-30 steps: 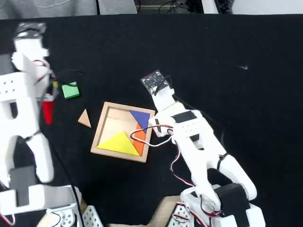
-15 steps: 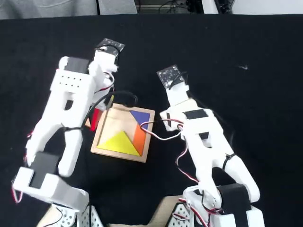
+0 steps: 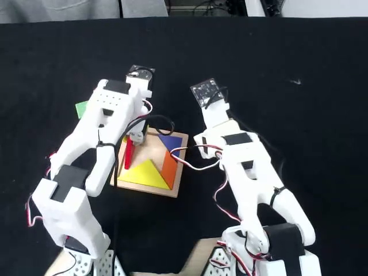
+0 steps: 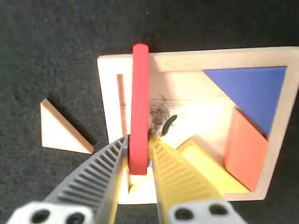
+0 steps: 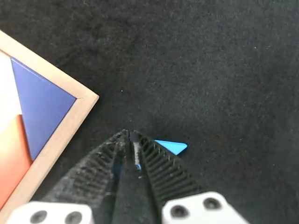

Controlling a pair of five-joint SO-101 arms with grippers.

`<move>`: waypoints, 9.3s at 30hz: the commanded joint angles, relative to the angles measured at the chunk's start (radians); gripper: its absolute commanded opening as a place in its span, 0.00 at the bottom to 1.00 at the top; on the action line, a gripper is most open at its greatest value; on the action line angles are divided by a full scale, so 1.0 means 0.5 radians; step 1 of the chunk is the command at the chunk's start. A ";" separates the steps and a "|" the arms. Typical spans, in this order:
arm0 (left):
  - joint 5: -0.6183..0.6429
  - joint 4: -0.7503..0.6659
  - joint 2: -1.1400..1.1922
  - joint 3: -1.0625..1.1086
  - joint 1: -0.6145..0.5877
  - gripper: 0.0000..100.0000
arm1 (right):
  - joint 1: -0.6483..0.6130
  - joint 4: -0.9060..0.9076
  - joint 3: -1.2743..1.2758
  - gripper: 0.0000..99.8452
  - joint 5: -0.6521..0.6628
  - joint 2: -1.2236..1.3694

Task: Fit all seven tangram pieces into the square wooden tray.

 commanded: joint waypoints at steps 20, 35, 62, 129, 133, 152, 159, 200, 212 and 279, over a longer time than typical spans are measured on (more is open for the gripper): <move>-0.068 0.040 -0.031 0.164 -0.124 0.03 | 0.012 -0.031 -0.048 0.01 0.018 -0.005; -0.086 0.175 -0.298 0.247 -0.213 0.03 | 0.009 -0.031 -0.048 0.01 0.018 -0.005; 0.006 0.196 -0.470 0.244 -0.133 0.18 | 0.009 -0.025 -0.048 0.01 0.021 -0.005; 0.255 0.058 0.292 -0.259 0.293 0.03 | 0.018 -0.018 -0.051 0.01 0.021 -0.014; 0.249 0.138 0.288 -0.278 0.195 0.03 | 0.018 -0.018 -0.051 0.01 0.021 -0.014; 0.408 0.396 0.273 -0.431 0.244 0.03 | 0.025 -0.015 -0.051 0.01 0.021 -0.020; 0.040 0.810 0.028 -0.855 -0.269 0.03 | 0.071 -0.015 -0.054 0.01 0.021 -0.020; 0.494 -0.344 0.098 0.265 -0.744 0.25 | 0.064 -0.018 -0.051 0.01 0.021 -0.008; 0.497 -0.387 0.098 0.269 -0.720 0.24 | 0.068 -0.018 -0.051 0.01 0.021 -0.008; 0.798 -0.598 -0.258 0.753 -0.723 0.20 | 0.064 -0.015 -0.051 0.01 0.021 -0.008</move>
